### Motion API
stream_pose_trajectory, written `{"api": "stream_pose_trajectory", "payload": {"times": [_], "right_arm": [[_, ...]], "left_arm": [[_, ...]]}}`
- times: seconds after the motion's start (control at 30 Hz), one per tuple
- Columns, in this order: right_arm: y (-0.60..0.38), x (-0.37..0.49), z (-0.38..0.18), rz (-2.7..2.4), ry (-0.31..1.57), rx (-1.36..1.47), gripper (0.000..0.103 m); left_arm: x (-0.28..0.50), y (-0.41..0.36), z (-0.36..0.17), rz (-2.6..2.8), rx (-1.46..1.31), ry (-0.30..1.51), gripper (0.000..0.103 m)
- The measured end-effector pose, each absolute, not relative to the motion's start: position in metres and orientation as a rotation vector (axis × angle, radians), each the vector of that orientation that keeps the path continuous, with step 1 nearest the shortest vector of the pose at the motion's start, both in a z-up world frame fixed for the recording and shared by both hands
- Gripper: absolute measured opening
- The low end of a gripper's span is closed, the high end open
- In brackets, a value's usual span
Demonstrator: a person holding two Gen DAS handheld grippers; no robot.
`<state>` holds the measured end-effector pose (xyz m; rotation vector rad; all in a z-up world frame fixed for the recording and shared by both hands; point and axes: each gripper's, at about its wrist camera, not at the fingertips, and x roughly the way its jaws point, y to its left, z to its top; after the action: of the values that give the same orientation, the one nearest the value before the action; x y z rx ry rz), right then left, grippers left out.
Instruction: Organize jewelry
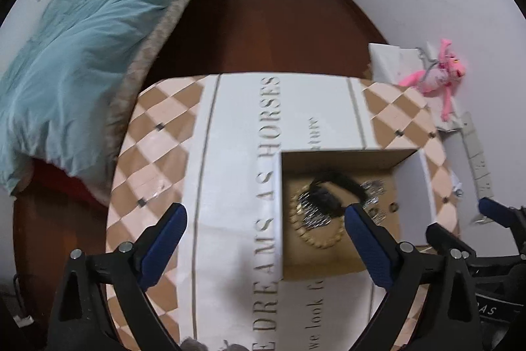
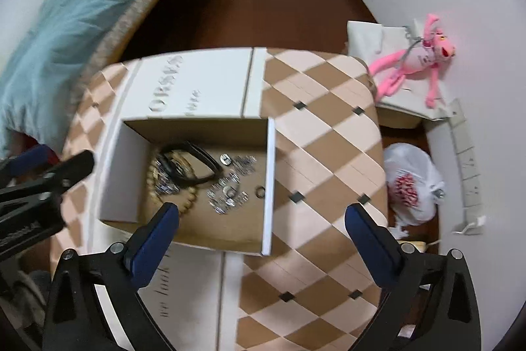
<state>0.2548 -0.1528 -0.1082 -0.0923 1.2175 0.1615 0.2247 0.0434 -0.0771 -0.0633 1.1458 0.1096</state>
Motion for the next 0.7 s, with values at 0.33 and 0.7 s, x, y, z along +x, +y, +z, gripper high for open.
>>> {"api": "stream_pose_trajectory", "payload": {"times": [0.33,0.7], "right_arm": [[-0.154,0.235,-0.112,0.121,1.201,-0.082,0.102],[-0.172,0.184,-0.042,0.095,1.058,-0.051,0.102]], "left_arm": [[0.198,0.042,-0.077,0.146,-0.058,1.124,0.098],[0.150,0.022,-0.012,0.157,-0.005,0.995,0.098]]}}
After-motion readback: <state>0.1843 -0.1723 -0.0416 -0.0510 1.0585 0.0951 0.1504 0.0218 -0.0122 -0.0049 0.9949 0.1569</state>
